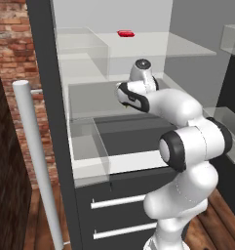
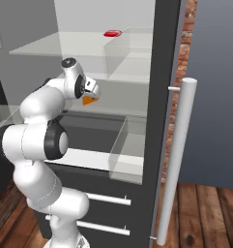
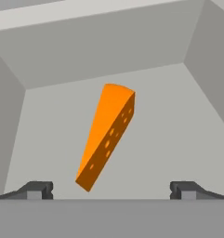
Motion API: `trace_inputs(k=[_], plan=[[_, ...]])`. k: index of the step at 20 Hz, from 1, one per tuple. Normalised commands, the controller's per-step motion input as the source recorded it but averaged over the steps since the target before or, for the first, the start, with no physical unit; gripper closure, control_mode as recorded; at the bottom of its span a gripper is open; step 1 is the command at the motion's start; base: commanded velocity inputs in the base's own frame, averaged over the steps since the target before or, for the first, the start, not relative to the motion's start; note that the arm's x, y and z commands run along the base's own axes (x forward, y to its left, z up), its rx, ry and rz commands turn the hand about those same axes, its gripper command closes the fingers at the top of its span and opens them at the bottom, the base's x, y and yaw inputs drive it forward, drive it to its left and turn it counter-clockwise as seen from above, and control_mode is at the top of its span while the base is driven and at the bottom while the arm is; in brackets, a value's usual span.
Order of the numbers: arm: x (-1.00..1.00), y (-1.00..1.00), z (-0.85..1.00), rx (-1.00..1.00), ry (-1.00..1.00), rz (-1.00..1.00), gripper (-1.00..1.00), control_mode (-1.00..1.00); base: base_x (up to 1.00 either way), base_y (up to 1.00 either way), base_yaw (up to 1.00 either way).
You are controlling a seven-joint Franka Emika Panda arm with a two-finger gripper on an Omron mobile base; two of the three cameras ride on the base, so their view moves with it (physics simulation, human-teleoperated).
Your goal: Pick the cheese from the fridge and the cheese grater from the cabinet and place them next to the salad bowl.
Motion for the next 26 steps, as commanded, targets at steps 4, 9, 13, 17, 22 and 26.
trace_inputs(k=[4,9,13,17,22,26], plan=[[0.12,0.0,-0.12,0.02,0.0,0.01,-1.0,-1.0,0.0,0.0,0.0],[0.2,0.0,-0.06,0.03,0.0,0.01,-1.0,-1.0,0.0,0.0,0.0],[0.36,0.0,-0.06,0.03,0.0,0.0,-1.0,-1.0,0.0,0.0,0.0],[0.48,0.0,-0.18,0.01,0.0,0.0,-1.0,-1.0,0.0,0.0,0.0],[0.33,0.0,-0.16,0.0,0.0,0.0,-1.0,-1.0,0.0,0.0,0.0],[0.07,0.0,0.0,0.0,0.0,0.0,-1.0,-1.0,0.0,0.0,0.0]])
